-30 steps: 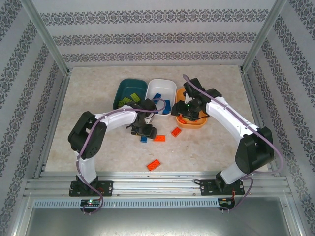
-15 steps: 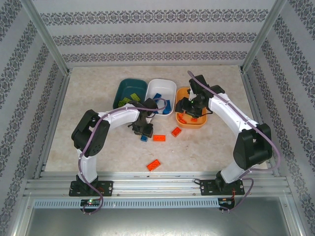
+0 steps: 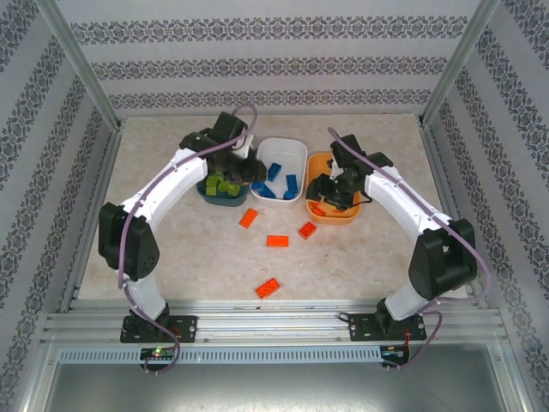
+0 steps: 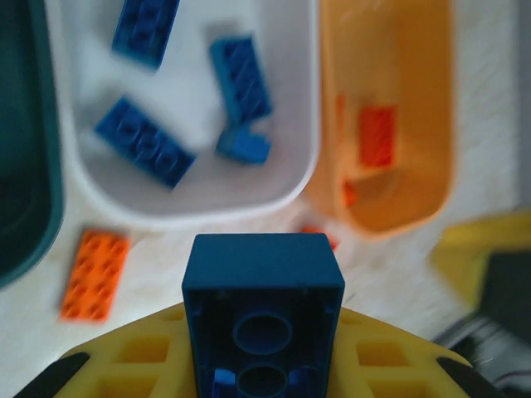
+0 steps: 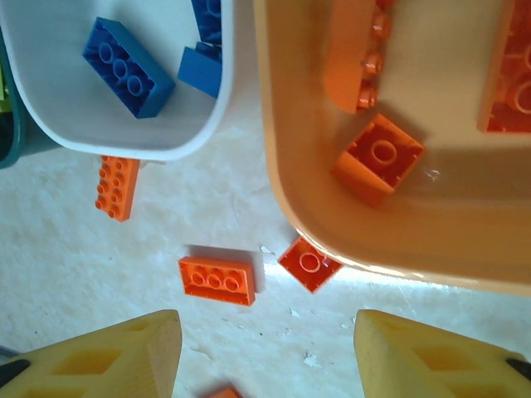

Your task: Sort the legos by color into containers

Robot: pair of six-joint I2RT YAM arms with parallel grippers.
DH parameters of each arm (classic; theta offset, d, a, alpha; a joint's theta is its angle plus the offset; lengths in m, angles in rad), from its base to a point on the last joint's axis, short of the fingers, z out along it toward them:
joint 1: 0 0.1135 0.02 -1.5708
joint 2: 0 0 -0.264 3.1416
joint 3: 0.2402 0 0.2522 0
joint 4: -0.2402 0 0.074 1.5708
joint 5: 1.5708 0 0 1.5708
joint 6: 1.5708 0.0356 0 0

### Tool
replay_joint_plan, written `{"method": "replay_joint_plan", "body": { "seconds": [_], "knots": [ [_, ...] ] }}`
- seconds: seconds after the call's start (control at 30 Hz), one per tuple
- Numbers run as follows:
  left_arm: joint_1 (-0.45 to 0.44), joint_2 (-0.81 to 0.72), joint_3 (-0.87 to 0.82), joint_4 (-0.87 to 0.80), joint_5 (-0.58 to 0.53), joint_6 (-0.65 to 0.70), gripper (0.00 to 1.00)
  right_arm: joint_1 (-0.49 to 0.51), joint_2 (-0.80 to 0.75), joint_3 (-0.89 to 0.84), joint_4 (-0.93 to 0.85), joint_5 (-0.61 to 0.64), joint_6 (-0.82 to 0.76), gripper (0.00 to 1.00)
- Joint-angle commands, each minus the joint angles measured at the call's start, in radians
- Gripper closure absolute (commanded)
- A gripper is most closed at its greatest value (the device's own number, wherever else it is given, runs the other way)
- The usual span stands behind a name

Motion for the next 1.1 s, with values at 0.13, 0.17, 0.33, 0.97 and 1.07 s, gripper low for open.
{"method": "replay_joint_plan", "body": {
  "seconds": [0.13, 0.17, 0.33, 0.97, 1.07],
  "knots": [
    [0.031, 0.265, 0.040, 0.606, 0.193, -0.590, 0.70, -0.020, -0.097, -0.059, -0.014, 0.005, 0.014, 0.42],
    [0.029, 0.288, 0.031, 0.681, 0.177, -0.665, 0.71, -0.019, -0.105, -0.069, -0.004, 0.006, 0.016, 0.43],
    [0.015, 0.379, 0.049, 0.849, 0.037, -0.862, 0.71, -0.021, -0.124, -0.138, 0.072, -0.022, 0.037, 0.43],
    [-0.004, 0.537, 0.379, 0.404, -0.101, -0.753, 0.50, -0.056, 0.078, -0.058, 0.092, -0.071, -0.109, 0.41],
    [0.000, 0.548, 0.435, 0.327, -0.100, -0.711, 0.49, -0.058, 0.097, -0.057, 0.118, -0.079, -0.092, 0.41]
  ]
}}
